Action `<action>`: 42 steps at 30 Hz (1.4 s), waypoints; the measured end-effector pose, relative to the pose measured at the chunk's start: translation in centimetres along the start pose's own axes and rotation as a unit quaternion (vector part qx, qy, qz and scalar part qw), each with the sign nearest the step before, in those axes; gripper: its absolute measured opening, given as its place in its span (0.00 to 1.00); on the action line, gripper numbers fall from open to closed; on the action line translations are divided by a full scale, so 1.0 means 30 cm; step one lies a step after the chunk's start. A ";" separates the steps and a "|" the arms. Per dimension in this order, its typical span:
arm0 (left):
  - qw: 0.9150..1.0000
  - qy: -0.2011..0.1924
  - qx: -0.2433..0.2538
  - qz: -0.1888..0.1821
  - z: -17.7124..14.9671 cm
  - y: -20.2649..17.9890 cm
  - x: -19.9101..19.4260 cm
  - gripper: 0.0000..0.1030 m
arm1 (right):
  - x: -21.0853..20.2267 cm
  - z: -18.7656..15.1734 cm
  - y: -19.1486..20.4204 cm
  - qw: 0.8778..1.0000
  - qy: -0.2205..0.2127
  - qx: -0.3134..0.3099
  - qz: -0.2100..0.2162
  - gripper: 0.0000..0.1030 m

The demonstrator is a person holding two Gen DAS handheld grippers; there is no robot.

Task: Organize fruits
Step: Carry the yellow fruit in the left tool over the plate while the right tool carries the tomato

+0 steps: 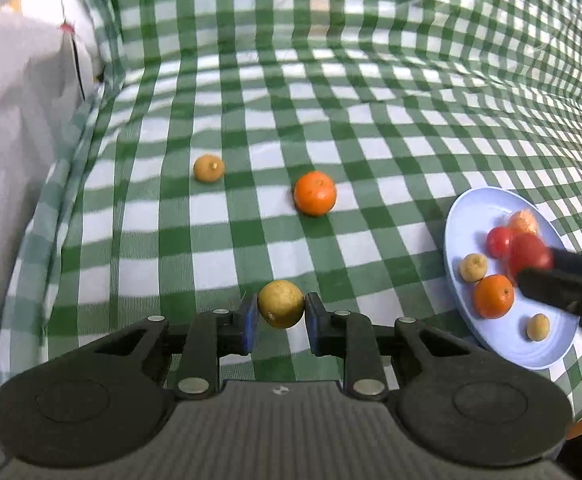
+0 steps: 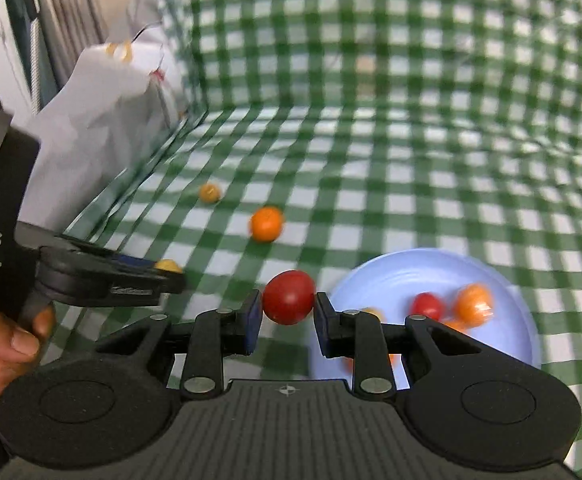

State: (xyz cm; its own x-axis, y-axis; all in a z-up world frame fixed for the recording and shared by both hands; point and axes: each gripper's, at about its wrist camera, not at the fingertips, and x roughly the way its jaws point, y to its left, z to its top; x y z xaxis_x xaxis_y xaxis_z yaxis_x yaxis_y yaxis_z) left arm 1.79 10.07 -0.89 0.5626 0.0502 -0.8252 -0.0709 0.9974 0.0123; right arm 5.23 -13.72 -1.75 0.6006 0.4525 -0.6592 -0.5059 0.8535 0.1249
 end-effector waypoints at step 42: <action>0.963 -0.130 0.201 -0.123 -0.094 -0.531 -0.066 0.27 | -0.101 -0.092 -0.382 0.986 -0.017 0.082 -0.141 0.28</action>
State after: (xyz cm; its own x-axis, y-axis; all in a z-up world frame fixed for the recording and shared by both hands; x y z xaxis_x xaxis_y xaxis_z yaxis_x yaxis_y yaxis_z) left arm -0.51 -6.07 -1.04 0.7118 -0.2312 -0.6632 0.3867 0.9172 0.0953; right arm 7.50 -25.58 -3.23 0.7250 0.1965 -0.6601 -0.2097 0.9759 0.0601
